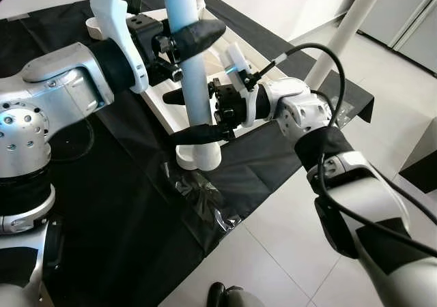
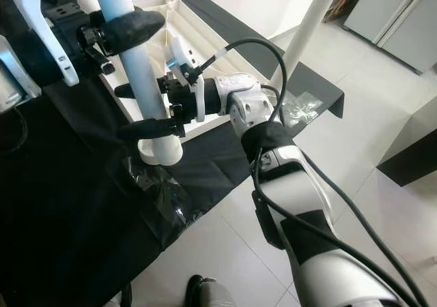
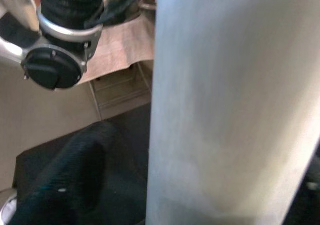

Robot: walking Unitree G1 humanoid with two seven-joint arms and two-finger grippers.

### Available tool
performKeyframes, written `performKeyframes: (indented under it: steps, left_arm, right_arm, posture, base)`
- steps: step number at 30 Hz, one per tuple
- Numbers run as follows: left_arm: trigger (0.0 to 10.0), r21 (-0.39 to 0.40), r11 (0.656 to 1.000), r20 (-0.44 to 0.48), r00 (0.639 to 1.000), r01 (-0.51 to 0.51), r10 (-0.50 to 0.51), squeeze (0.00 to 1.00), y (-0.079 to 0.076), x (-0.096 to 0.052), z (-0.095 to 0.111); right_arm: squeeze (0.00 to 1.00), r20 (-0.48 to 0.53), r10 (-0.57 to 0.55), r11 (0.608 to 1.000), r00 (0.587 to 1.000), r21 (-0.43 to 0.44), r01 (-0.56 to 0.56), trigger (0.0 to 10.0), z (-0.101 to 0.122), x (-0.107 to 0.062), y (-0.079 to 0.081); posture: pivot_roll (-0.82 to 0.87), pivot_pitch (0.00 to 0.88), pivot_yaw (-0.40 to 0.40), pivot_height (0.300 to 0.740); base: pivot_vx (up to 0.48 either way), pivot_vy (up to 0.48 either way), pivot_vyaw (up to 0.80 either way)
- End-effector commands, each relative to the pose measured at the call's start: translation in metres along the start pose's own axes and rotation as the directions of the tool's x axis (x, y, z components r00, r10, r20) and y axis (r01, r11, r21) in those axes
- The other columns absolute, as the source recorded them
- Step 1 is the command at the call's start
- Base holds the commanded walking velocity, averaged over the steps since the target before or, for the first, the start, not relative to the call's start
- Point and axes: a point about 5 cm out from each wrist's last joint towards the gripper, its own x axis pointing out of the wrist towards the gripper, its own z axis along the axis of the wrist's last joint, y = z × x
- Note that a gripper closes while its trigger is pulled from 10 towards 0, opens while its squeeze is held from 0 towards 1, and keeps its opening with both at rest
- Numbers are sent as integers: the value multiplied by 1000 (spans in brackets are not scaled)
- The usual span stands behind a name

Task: Building children table

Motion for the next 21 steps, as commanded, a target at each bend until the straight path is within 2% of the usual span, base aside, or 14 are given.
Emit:
performKeyframes:
  steps: [1, 2, 4, 5, 6, 7, 9, 11, 12, 13, 15, 19, 20, 21]
  left_arm:
    - [0, 17, 999, -13, 999, 33, -33, 0, -6, -2, -1]
    - [0, 17, 999, -13, 999, 33, -33, 0, -6, -2, -1]
    - [0, 6, 987, 31, 986, 162, -162, 0, -25, -10, 3]
    - [0, 6, 987, 31, 986, 162, -162, 0, -25, -10, 3]
    - [0, 5, 968, 55, 966, 251, -251, 0, -36, -15, 7]
    - [0, 5, 968, 55, 966, 251, -251, 0, -36, -15, 7]
    - [0, -3, 928, 89, 924, 374, -372, 0, -49, -21, 11]
    - [0, -24, 886, 140, 879, 463, -456, 0, -57, -20, 15]
    - [0, -24, 886, 140, 879, 463, -456, 0, -57, -20, 15]
    - [0, -33, 868, 162, 859, 496, -485, 0, -60, -19, 16]
    - [0, -42, 852, 186, 842, 521, -506, 0, -62, -16, 18]
    - [0, -38, 857, 189, 845, 515, -500, 0, -61, -14, 17]
    - [10000, -31, 877, 182, 866, 479, -467, 1000, -58, -13, 16]
    - [10000, -31, 877, 182, 866, 479, -467, 1000, -58, -13, 16]
  right_arm:
    - [0, -22, 22, 1000, 1000, -10, -23, 0, -1, 2, 0]
    - [0, -22, 22, 1000, 1000, -10, -23, 0, -1, 2, 0]
    - [0, -21, 48, 999, 999, -22, -48, 0, -1, 8, 1]
    - [0, -21, 48, 999, 999, -22, -48, 0, -1, 8, 1]
    - [0, -25, 69, 998, 997, -12, -69, 0, -3, 10, 2]
    - [0, -25, 69, 998, 997, -12, -69, 0, -3, 10, 2]
    - [0, -24, 106, 994, 994, 6, -106, 0, -5, 13, 5]
    - [0, 23, 151, 988, 988, 34, -152, 0, -4, 20, 10]
    - [0, 23, 151, 988, 988, 34, -152, 0, -4, 20, 10]
    - [0, 48, 175, 983, 983, 45, -177, 0, -3, 23, 13]
    - [0, 71, 201, 977, 977, 51, -205, 0, -4, 28, 16]
    - [0, 79, 209, 976, 975, 40, -212, 0, -4, 32, 17]
    - [0, 85, 206, 978, 975, 29, -209, 0, -3, 33, 16]
    - [0, 85, 206, 978, 975, 29, -209, 0, -3, 33, 16]
  posture:
    - [51, 228, -126, 740]
    - [51, 228, -126, 740]
    - [53, 224, -135, 740]
    - [53, 224, -135, 740]
    - [48, 220, -138, 740]
    - [48, 220, -138, 740]
    - [43, 213, -140, 740]
    - [38, 209, -141, 740]
    - [38, 209, -141, 740]
    - [35, 204, -142, 740]
    - [34, 200, -142, 740]
    - [31, 196, -144, 740]
    - [31, 197, -146, 740]
    - [31, 197, -146, 740]
  base:
    - [0, 0, 0]
    - [0, 0, 0]
    - [0, 0, 0]
    - [0, 0, 0]
    - [0, 0, 0]
    - [0, 0, 0]
    - [0, 0, 0]
    - [0, 0, 0]
    - [0, 0, 0]
    - [0, 0, 0]
    - [0, 0, 0]
    - [0, 0, 0]
    - [0, 0, 0]
    - [0, 0, 0]
